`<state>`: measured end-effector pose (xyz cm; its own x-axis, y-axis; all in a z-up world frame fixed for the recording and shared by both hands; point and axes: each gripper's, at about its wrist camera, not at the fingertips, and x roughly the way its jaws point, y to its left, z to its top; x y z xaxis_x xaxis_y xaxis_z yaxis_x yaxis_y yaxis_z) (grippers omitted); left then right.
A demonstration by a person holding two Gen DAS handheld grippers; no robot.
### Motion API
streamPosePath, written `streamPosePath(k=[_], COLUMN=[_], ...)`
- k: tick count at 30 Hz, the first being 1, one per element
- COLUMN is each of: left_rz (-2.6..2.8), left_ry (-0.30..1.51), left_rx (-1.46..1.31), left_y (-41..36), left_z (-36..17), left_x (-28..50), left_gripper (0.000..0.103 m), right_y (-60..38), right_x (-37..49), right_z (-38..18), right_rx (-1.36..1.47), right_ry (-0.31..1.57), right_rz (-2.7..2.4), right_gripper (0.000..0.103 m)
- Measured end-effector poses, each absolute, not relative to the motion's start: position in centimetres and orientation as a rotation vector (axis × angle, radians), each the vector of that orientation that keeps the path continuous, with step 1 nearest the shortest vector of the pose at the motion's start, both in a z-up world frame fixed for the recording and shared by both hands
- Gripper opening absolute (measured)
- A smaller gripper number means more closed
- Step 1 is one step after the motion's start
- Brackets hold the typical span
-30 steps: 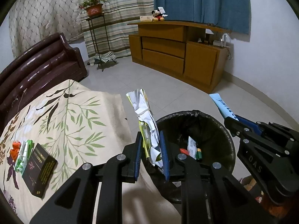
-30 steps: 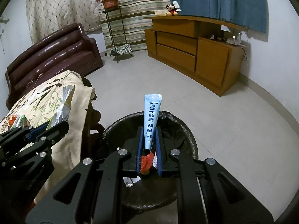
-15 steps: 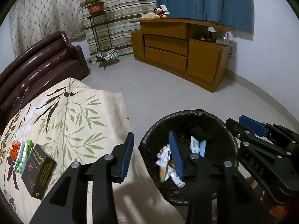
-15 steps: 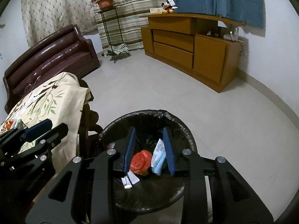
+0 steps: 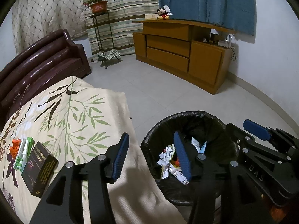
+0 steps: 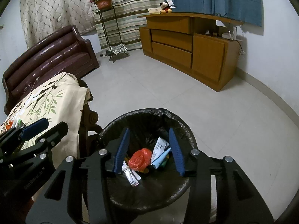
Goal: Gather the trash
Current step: 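Move both open tools back over the remaining trash on the bedspread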
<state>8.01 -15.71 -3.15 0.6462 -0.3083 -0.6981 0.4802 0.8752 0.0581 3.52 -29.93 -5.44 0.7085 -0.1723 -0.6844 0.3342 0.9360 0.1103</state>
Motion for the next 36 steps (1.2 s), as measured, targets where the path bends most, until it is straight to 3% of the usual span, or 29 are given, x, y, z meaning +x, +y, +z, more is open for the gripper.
streamPosePath(k=[9,36], left_rz=[-0.429,-0.102], left_ry=[0.741,0.772], left_rx=[0.225,0.086], left_y=[-13.5,7.4], left_z=[-2.6,-1.4], left_x=[7.9,5.7], left_gripper=[0.05,0.052], right_y=[-28.9,-10.3], right_x=[3.3,6.9], right_z=[-4.7,-2.2], right_rx=[0.248,0.105], right_ry=[0.723,0.774], right_rz=[-0.282,0.039], right_gripper=[0.06,0.063])
